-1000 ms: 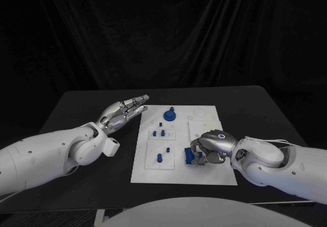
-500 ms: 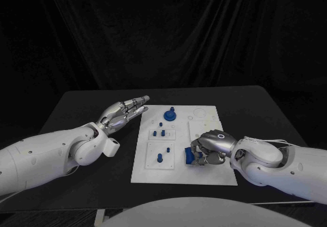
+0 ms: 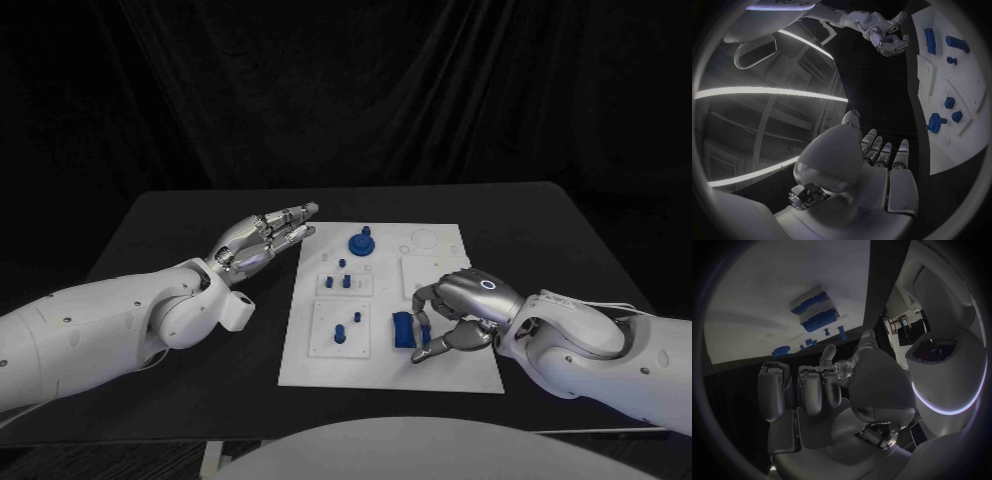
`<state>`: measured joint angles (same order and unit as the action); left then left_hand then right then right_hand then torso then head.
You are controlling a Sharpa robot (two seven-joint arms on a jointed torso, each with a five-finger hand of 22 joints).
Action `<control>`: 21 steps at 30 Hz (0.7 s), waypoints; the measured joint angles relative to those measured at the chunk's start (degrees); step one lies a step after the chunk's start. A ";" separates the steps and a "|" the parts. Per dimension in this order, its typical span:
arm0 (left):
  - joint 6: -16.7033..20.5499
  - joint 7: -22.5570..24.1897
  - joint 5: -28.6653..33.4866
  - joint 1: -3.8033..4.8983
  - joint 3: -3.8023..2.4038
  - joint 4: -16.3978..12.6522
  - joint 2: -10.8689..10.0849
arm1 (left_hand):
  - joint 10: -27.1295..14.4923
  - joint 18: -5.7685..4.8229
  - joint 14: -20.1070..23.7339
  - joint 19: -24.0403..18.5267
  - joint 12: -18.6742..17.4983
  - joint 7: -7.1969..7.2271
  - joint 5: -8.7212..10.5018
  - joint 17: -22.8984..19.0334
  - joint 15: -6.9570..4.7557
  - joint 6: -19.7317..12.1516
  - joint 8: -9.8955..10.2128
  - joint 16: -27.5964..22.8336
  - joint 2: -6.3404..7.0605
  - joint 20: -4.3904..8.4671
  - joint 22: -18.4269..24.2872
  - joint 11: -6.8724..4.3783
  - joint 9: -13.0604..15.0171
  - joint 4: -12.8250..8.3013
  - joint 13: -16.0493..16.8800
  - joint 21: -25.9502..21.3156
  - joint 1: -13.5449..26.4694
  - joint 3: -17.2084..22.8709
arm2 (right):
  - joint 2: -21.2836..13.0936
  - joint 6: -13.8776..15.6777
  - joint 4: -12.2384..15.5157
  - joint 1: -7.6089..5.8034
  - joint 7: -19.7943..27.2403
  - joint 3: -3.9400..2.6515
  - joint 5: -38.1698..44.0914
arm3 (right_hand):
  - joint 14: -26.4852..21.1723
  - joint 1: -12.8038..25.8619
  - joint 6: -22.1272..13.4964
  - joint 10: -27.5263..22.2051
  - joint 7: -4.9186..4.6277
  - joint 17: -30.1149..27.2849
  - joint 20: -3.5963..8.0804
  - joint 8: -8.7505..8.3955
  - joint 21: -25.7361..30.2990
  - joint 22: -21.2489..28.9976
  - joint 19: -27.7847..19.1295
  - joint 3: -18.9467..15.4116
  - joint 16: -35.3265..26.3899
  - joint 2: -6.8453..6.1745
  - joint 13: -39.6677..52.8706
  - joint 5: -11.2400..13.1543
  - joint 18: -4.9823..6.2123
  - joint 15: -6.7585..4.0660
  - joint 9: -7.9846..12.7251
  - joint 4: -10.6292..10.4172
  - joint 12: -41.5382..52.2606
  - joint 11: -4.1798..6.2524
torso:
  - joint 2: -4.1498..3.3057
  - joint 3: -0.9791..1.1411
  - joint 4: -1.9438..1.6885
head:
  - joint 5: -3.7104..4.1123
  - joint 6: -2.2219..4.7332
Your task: Assemble the parts on the task board
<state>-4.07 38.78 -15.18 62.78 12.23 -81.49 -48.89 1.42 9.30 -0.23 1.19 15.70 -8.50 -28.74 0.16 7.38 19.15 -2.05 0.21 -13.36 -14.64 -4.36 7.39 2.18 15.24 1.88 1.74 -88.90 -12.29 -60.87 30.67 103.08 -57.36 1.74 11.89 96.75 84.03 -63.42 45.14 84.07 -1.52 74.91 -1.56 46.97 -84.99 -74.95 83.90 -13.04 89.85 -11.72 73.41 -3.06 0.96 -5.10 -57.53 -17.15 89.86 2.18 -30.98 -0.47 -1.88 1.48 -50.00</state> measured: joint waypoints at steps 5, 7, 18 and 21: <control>0.05 0.00 0.00 0.00 0.00 0.00 -0.02 | -0.20 0.00 0.00 0.21 0.00 0.00 0.00 0.00 0.00 0.00 0.00 0.00 0.22 -0.21 -0.05 0.20 0.00 -0.16 0.00 0.00 -0.22 0.16 | -2.14 6.70 1.34 -2.18 5.96 0.06 -9.28 | -4.62 8.75 0.14 -4.21 -1.56 -1.94 -1.58 -8.25 20.35 1.87 -15.74 2.22 -13.71 9.39 1.55 0.16 5.84 1.58 7.13 1.11 -7.24 -1.86 | 0.01 -0.01 0.03 | -0.05 0.00; 0.11 0.00 0.00 -0.01 0.00 0.01 -0.02 | -0.20 0.00 0.00 0.20 -0.14 0.10 0.00 0.01 0.00 -0.16 0.00 0.00 0.22 -0.21 -0.05 0.20 0.00 0.02 0.00 0.00 -0.22 0.33 | -2.87 8.75 1.50 -3.62 9.58 -0.01 -16.61 | -17.22 9.21 1.19 -20.67 -3.40 -20.67 -3.50 -14.92 40.24 13.09 -26.44 0.53 -35.04 12.80 -11.22 -1.19 8.48 4.20 14.51 0.55 -25.34 -4.09 | 0.01 0.00 0.03 | 0.05 0.00; 1.04 0.01 0.01 -0.04 0.00 0.07 0.41 | -1.06 0.00 0.17 -0.05 -2.96 5.07 18.77 -0.04 -0.81 -5.66 0.24 0.00 4.29 0.32 0.60 -3.39 -0.48 1.52 -0.26 -0.29 9.79 -5.18 | -3.04 3.86 -0.81 -6.84 29.27 -0.03 -61.39 | -77.53 6.24 -11.92 -73.11 1.08 -68.76 -15.31 -34.96 84.25 69.96 -81.76 1.00 -87.72 14.52 -58.03 -1.06 3.01 15.62 39.62 0.32 -77.29 -9.94 | 0.05 0.01 0.03 | 0.30 0.00; 1.56 0.02 0.01 -0.04 0.00 -0.01 0.37 | -1.12 -0.01 0.31 -0.21 -3.56 5.68 21.67 -0.08 -1.15 -5.82 0.24 0.00 5.79 0.64 0.78 -5.45 -0.48 1.58 -0.26 -0.29 12.02 -4.57 | -2.65 1.77 -1.52 -6.91 32.32 -0.01 -67.98 | -80.25 5.81 -12.28 -76.28 1.44 -70.62 -15.40 -35.06 84.36 71.61 -82.60 3.05 -88.05 13.83 -60.39 -1.06 3.02 15.51 41.41 0.30 -78.02 -9.05 | 0.04 0.01 0.03 | 0.12 0.00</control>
<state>-2.51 38.80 -15.17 62.73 12.23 -81.50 -48.52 0.30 9.29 0.08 0.98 12.14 -2.82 -7.08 0.08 6.23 13.34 -1.81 0.21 -7.57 -14.00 -3.58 1.94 1.70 16.82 1.62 1.44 -76.87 -16.86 -63.52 32.44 101.56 -64.26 34.06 11.88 28.77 3.77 -57.61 32.86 7.79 -0.09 4.29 -16.96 11.91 -0.63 -3.34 1.30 -9.98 1.80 2.11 13.02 -4.12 3.98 10.41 -16.12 -16.85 11.84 -6.87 -30.93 -0.46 -1.86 1.59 -50.00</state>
